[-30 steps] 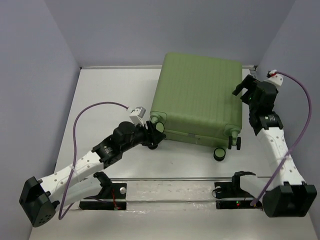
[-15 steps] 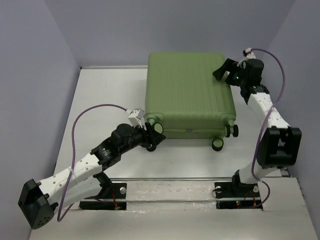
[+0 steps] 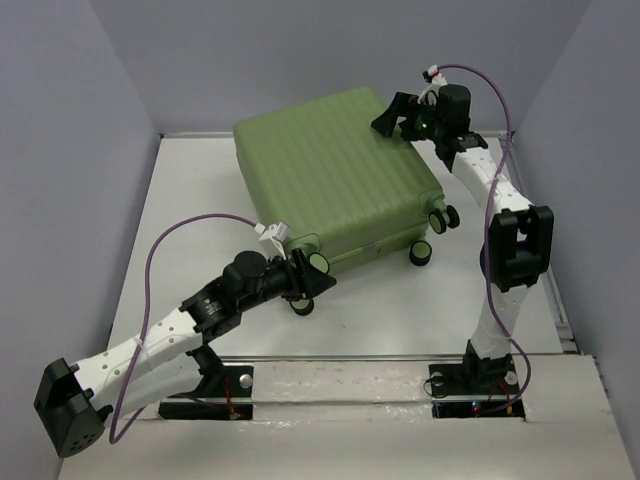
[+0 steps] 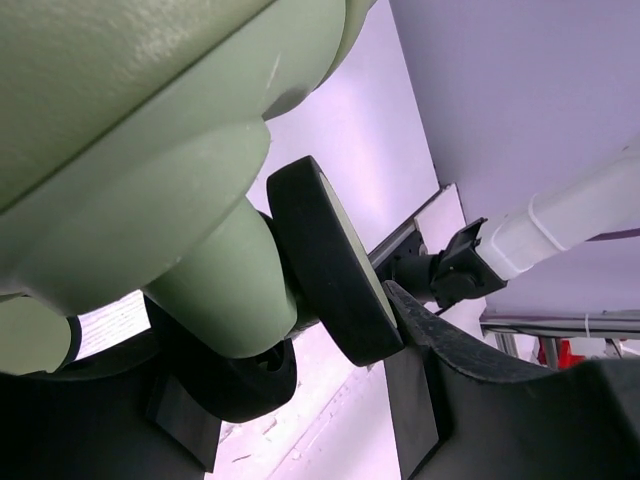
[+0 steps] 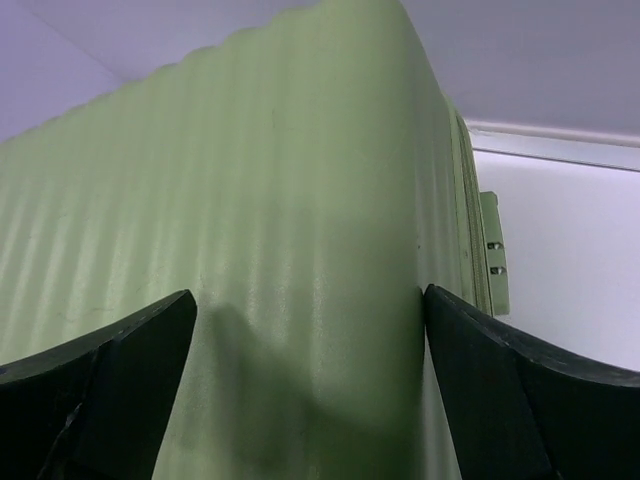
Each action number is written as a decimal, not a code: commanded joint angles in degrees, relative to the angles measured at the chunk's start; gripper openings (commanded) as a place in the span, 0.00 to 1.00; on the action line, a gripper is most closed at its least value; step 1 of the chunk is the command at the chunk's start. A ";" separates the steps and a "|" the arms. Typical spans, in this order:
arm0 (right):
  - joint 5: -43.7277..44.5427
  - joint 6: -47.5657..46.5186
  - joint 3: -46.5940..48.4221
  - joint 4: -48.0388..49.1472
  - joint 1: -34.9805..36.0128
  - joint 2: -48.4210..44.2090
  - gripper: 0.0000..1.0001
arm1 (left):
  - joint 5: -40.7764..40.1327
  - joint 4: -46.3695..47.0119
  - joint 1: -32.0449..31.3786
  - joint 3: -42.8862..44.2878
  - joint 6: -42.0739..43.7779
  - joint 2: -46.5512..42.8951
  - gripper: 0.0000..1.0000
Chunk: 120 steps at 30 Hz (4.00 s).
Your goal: Pack the luggage
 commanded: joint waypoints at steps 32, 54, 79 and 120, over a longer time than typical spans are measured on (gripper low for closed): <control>31.44 -0.14 -85.25 43.16 24.12 -51.35 0.51 | -1.57 13.58 -0.80 6.98 10.63 -0.27 0.06; 26.97 -5.77 -84.28 60.94 24.12 -39.55 0.07 | -0.60 13.49 -0.80 6.27 9.84 -0.01 0.06; 40.85 17.16 -59.69 102.95 67.28 -3.88 0.07 | 13.20 35.11 -0.27 19.46 -3.25 12.04 0.06; 38.39 0.64 -65.74 42.92 47.94 -46.24 1.00 | -4.56 23.95 1.49 3.73 -6.86 -1.68 0.99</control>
